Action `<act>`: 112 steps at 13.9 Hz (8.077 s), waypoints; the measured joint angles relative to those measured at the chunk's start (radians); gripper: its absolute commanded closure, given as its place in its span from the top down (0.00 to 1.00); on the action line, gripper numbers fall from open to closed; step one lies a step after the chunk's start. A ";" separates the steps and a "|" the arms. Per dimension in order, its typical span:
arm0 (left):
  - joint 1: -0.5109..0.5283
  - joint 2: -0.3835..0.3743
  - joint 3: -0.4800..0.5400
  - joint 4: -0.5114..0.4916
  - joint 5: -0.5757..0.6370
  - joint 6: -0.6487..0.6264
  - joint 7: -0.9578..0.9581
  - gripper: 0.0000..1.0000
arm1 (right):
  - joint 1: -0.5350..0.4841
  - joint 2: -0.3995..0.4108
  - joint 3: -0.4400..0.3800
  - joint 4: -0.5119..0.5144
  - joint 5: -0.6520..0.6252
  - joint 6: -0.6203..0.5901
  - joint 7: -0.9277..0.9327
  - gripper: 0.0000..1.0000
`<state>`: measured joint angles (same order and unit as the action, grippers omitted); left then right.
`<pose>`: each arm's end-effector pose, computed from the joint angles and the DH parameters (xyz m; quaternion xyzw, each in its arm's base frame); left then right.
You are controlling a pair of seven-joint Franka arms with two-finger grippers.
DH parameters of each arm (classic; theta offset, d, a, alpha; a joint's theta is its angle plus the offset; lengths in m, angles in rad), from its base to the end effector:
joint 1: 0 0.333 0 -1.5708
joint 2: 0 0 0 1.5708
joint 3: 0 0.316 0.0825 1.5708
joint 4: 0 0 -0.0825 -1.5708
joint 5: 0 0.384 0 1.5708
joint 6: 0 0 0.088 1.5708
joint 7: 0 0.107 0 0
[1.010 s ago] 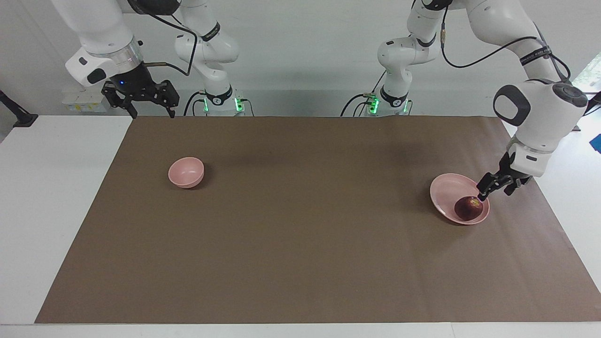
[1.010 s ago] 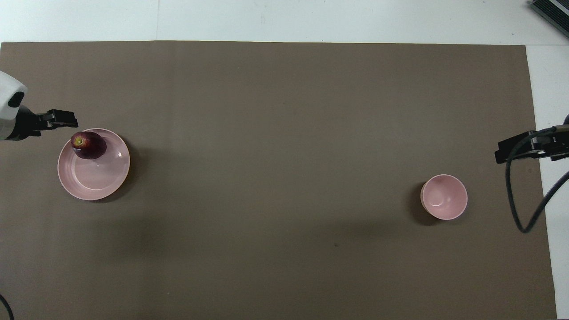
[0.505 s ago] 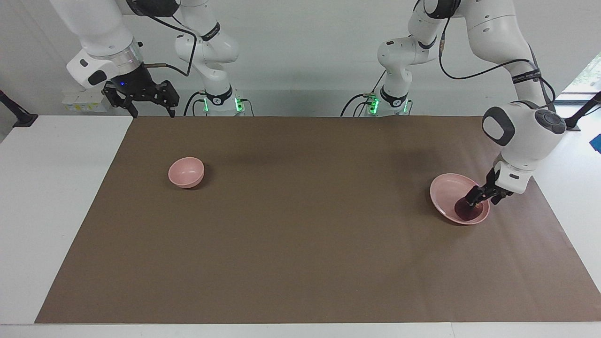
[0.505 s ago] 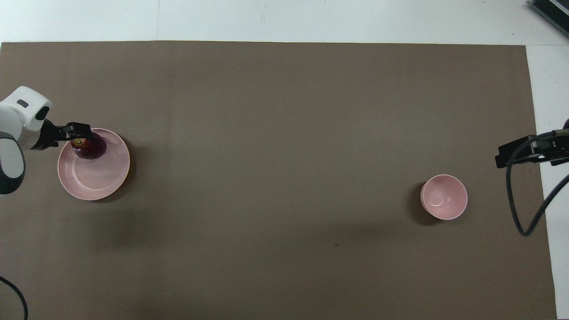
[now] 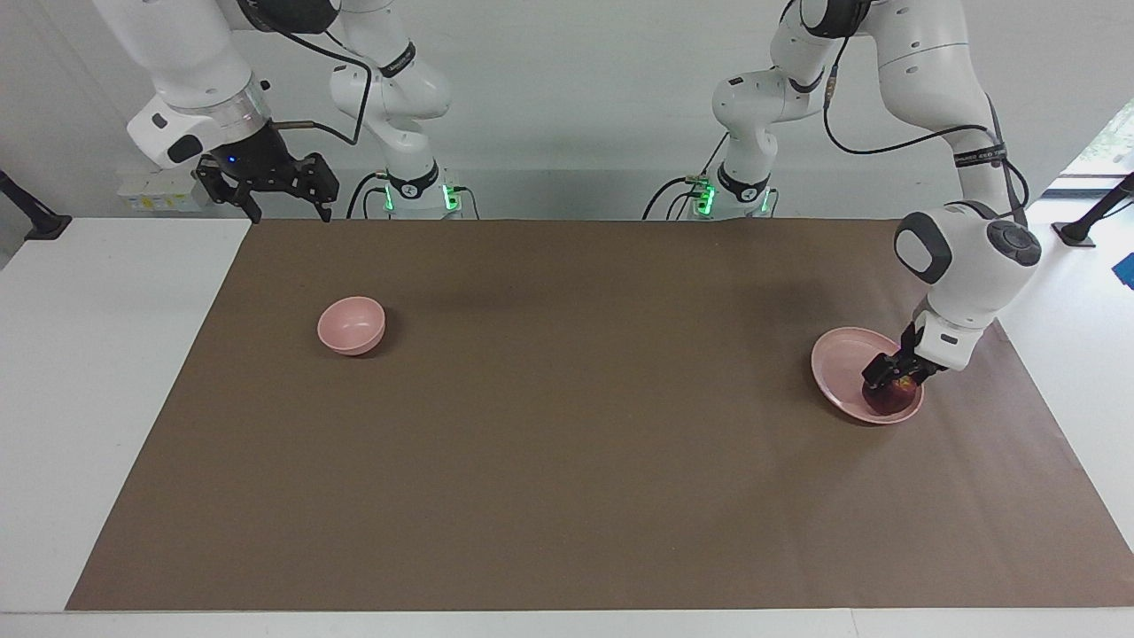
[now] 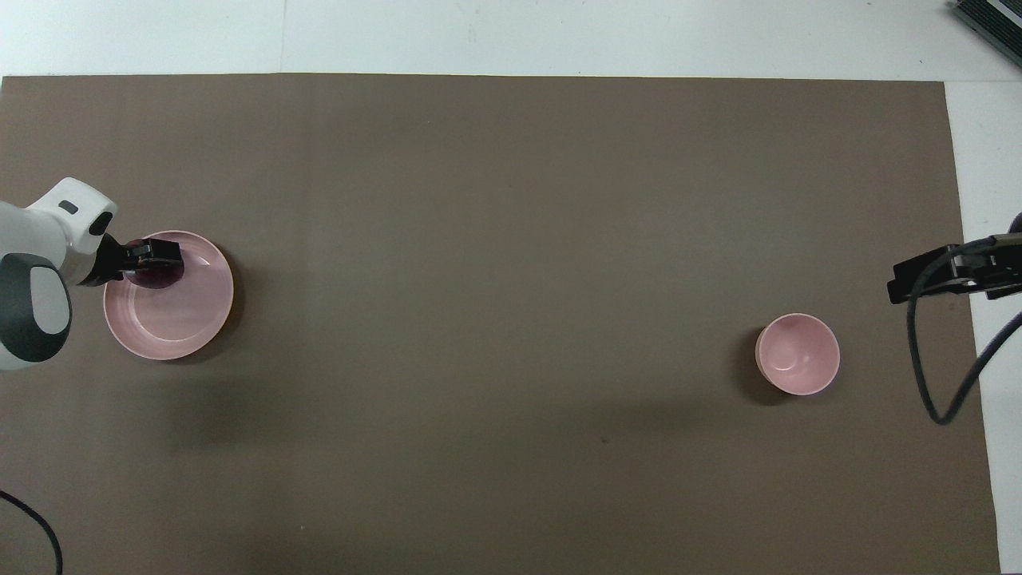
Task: Move apple from plate to bowl
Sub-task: 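Reach the left gripper to the red apple on the plate and grasp, then lift the apple with the left gripper while the right gripper approaches, then close the right gripper on the apple held by the left gripper, then open the left gripper and withdraw while the right gripper pulls apple, then lower the apple into the pink bowl with the right gripper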
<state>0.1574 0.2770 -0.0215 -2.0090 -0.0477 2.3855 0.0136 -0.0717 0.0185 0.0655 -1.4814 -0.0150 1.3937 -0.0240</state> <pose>0.6024 0.0824 0.3272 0.9955 0.0781 0.0511 0.0163 0.5416 -0.0055 0.6412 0.9985 0.0080 -0.0532 0.0060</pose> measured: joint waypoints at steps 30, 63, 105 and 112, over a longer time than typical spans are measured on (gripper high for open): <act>-0.065 -0.188 -0.207 0.173 -0.574 -0.338 0.006 0.00 | -0.019 0.092 -0.008 -0.229 0.808 0.158 0.739 1.00; -0.128 -0.231 -0.520 0.155 -0.930 -0.221 0.087 0.00 | 0.369 0.098 0.004 -0.340 1.031 0.664 1.372 0.48; 0.014 -0.302 -0.255 0.467 0.049 -0.868 0.016 1.00 | -0.065 -0.068 -0.019 -0.806 0.006 0.732 0.301 0.00; -0.127 -0.303 -0.119 0.472 0.049 -0.868 0.016 1.00 | -0.056 -0.033 -0.009 -0.848 0.005 0.829 0.296 1.00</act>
<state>0.0305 -0.0255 -0.1401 -1.5369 0.0011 1.5173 0.0296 -0.1277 -0.0146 0.0565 -2.3295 -0.0103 2.2223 0.2721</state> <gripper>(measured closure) 0.000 0.119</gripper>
